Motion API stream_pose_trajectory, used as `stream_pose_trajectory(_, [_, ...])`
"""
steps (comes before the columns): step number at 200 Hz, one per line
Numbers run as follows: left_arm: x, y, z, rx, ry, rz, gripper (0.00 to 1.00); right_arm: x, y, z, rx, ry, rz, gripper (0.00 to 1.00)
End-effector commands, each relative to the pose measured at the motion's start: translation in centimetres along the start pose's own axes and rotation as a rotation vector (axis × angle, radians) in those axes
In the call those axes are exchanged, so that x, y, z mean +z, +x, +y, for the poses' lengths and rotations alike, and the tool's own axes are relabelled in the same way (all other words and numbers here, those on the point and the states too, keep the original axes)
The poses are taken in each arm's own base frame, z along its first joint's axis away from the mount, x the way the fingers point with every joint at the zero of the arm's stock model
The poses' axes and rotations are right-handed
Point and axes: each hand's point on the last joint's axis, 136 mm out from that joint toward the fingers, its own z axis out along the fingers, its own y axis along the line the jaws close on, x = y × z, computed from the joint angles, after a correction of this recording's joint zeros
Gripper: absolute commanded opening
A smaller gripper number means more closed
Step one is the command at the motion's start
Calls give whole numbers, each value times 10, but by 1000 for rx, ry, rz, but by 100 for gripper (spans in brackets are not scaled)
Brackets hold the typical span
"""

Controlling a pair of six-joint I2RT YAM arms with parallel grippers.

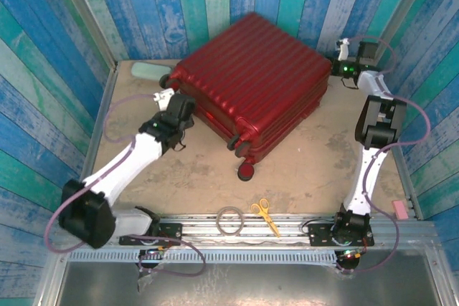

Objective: Pack the luggage

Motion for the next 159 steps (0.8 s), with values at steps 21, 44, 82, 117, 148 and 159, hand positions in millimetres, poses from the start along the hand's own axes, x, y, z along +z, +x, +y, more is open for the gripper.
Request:
stream_pose_trajectory(21, [45,-15,-72,143,161,131,69,6,34,118,-156,-328,90,24])
stream_pose_trajectory(44, [63,-28,-88,164,189,142,68,7,65,152,-206,-375,150,24])
stream_pose_trajectory(82, [86,-48,-101,227,210,144,72,11,116,188,-254,-366,241,29])
stream_pose_trajectory(117, [76,-82,-108,291,220,63,80,2,141,201,-228,-302,290,30])
stream_pose_trajectory(148, [27,-137,-76,237,102,-125,86,-14,147,193,-187,-142,290,32])
stream_pose_trajectory(159, [4,-151,-58,193,48,-169,86,-21,145,190,-176,-85,284,34])
